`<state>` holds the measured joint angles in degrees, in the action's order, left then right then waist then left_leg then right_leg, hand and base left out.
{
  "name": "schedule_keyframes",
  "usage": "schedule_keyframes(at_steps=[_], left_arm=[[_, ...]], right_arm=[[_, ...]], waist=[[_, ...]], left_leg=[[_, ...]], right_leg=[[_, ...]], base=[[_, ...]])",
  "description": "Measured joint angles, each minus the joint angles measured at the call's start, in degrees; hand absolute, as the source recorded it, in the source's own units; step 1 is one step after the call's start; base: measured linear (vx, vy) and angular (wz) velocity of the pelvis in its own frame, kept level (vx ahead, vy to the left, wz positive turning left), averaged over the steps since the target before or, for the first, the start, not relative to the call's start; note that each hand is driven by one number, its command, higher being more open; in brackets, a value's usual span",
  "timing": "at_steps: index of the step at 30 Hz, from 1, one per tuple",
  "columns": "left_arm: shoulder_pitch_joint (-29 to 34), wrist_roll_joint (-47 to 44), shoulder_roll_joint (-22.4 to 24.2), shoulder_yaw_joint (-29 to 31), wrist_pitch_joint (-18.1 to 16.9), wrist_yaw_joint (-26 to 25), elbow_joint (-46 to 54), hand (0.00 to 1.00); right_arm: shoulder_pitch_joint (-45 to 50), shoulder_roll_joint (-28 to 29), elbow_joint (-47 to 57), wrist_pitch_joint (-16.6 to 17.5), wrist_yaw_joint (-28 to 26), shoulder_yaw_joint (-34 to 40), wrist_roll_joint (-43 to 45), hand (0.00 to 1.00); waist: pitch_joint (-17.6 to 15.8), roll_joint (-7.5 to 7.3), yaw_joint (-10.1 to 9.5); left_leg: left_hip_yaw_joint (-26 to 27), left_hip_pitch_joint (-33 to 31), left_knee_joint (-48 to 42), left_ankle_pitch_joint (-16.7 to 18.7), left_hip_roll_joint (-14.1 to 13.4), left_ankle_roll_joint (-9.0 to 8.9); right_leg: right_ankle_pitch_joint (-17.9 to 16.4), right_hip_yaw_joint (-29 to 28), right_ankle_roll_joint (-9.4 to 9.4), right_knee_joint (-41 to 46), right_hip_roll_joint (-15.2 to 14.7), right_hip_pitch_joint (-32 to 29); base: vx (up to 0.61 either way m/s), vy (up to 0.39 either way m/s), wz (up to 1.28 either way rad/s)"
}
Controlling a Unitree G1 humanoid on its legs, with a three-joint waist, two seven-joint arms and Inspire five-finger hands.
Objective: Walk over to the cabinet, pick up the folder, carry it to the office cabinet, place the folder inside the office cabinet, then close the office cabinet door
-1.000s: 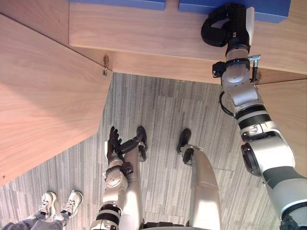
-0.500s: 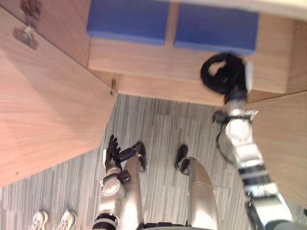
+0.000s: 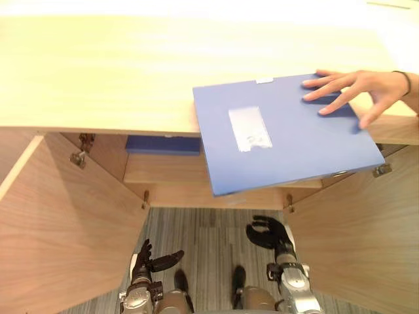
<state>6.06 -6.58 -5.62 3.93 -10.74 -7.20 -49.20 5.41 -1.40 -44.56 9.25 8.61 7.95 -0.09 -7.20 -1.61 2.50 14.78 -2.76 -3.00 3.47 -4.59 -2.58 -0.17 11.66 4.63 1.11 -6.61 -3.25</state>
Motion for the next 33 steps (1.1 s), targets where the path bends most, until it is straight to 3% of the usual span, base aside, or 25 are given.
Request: schedule_keyframes(at_steps=[4,15,22,28,33], left_arm=[[0.04,1.15,0.25,0.02,0.51,0.64,-2.57,1.0],[4.42,2.24,0.49,0.01,1.53,1.02,1.01,1.0],[15.91,2.18,1.2,0.06,1.47,0.53,26.5,1.0],[20.09,3.64,1.82,0.2,0.6,-0.42,47.86,1.0],[19.51,8.94,-0.25,0.52,-4.8,-3.7,63.02,1.0]], right_arm=[[0.08,0.06,-9.01,-1.31,0.94,6.83,4.12,1.0],[2.34,0.11,-12.22,-2.93,1.27,10.21,7.44,1.0],[3.61,0.1,-12.2,-2.96,1.34,10.33,7.45,1.0],[4.81,0.09,-12.22,-3.08,1.3,10.11,7.44,1.0],[6.62,-0.59,-12.44,-3.02,0.44,9.26,7.48,1.0]], waist=[[1.0,0.1,0.17],[1.39,0.1,0.32],[1.41,0.24,-0.17],[1.34,0.54,-0.26],[2.21,1.45,-0.34]], left_leg=[[0.51,4.0,3.19,-0.95,0.62,-0.23],[-0.41,8.67,8.05,-4.59,2.9,1.62],[-2.05,10.58,8.37,-4.94,4.29,2.18],[-3.26,11.69,8.38,-4.8,4.91,2.39],[-3.39,13.21,8.36,-4.42,4.96,2.52]], right_leg=[[0.35,-0.88,0.29,-1.22,0.01,2.51],[2.3,-0.6,0.74,-2.27,-0.99,5.69],[2.03,0.51,1.19,-2.34,-2.42,8.25],[1.84,1.11,1.38,-2.74,-2.91,10.36],[1.75,1.29,0.88,-3.09,-2.81,12.0]], base=[[0.01,0.021,-0.11],[-0.09,0.014,0.02],[-0.1,0.024,0.12],[-0.03,0.023,0.1],[0.02,0.004,0.0]])
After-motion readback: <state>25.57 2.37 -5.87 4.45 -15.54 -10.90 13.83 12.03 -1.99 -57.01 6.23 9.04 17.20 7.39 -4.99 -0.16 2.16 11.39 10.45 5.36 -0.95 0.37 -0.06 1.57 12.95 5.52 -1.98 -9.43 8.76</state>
